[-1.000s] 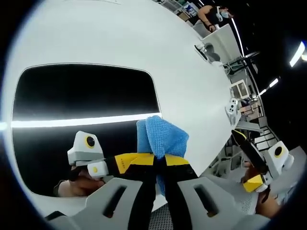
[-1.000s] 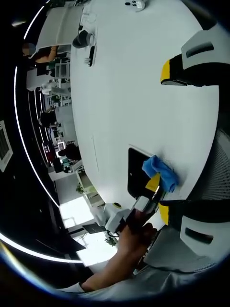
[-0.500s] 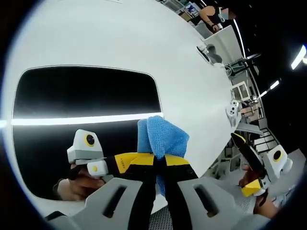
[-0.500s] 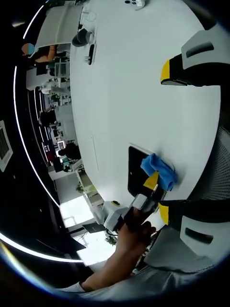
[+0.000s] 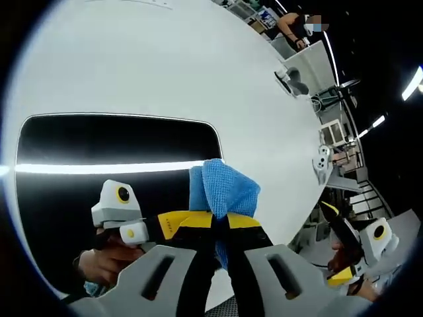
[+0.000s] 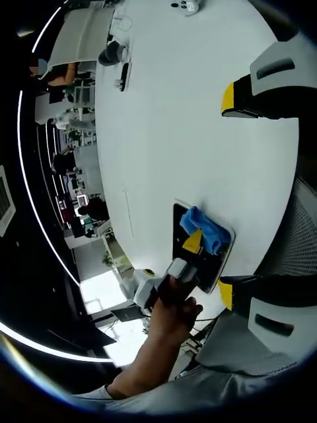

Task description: Wipe the mirror surface with the cleaning cloth until all visible marks leave the cleaned area.

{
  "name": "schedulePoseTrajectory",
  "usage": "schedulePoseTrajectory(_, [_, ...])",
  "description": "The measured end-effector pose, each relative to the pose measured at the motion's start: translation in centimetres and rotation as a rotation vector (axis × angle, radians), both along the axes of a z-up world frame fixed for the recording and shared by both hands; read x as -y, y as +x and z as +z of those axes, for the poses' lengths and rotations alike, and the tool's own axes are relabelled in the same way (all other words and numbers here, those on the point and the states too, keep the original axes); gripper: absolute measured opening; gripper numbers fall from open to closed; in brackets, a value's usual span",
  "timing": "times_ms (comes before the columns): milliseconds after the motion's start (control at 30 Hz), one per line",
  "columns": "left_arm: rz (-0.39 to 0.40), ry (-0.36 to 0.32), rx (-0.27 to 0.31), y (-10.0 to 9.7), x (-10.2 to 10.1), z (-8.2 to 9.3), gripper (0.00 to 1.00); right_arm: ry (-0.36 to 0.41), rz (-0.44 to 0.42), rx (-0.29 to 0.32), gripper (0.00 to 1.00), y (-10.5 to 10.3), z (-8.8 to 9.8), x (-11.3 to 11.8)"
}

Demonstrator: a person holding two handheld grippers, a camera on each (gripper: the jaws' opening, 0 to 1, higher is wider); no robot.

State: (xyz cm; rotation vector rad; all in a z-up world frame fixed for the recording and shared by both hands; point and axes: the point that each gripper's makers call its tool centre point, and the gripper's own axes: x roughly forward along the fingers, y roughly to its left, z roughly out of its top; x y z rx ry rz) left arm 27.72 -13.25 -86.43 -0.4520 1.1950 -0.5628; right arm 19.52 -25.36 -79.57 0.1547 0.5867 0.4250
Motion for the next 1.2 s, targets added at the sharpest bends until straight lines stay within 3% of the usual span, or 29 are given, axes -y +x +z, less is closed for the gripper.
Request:
schedulePoseTrajectory(967, [-0.014,0.025,0.014,6.2,0.5,-0.1,0.03,0.014,-0.032,-0.005,0.99,0.1,-0.1,0.2])
schedulePoseTrajectory(1200, [-0.017,0.061,0.048,7.8,0.3,0.1,0.03,0.016,-0.038,-0.008,0.99,0.0,-0.2,0.2])
